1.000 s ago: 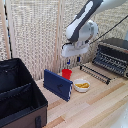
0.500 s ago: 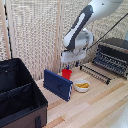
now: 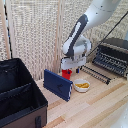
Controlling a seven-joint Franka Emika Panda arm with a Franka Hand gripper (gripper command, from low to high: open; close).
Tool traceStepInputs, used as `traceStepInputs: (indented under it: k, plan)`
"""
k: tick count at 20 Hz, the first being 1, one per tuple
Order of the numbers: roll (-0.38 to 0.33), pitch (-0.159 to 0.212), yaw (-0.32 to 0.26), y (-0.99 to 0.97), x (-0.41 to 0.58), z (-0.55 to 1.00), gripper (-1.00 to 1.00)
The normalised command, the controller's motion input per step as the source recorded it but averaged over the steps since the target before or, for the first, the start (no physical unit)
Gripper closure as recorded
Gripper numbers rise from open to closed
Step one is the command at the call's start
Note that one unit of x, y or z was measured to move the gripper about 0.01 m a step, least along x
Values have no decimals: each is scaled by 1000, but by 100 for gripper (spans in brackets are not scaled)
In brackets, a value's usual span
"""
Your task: Kindly spot and seek the red cup placed ahead of you. Cautiously adjust your gripper towards the red cup, gripping it gently. Find the after-storage area of the caddy. Relocate the red cup in your grip over the rear portion and softly release it into the compartment.
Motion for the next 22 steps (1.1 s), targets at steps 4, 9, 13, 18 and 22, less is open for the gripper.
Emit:
traceStepInputs:
  k: [4, 9, 13, 18, 22]
  plan:
    - [-15, 27, -1, 22, 0, -77, 100]
    - [-12, -41, -37, 5, -3, -30, 100]
    - [13, -112, -128, -1, 14, 181, 100]
    - [70, -14, -201, 0, 159, 655, 100]
    - [92, 78, -172, 0, 132, 794, 100]
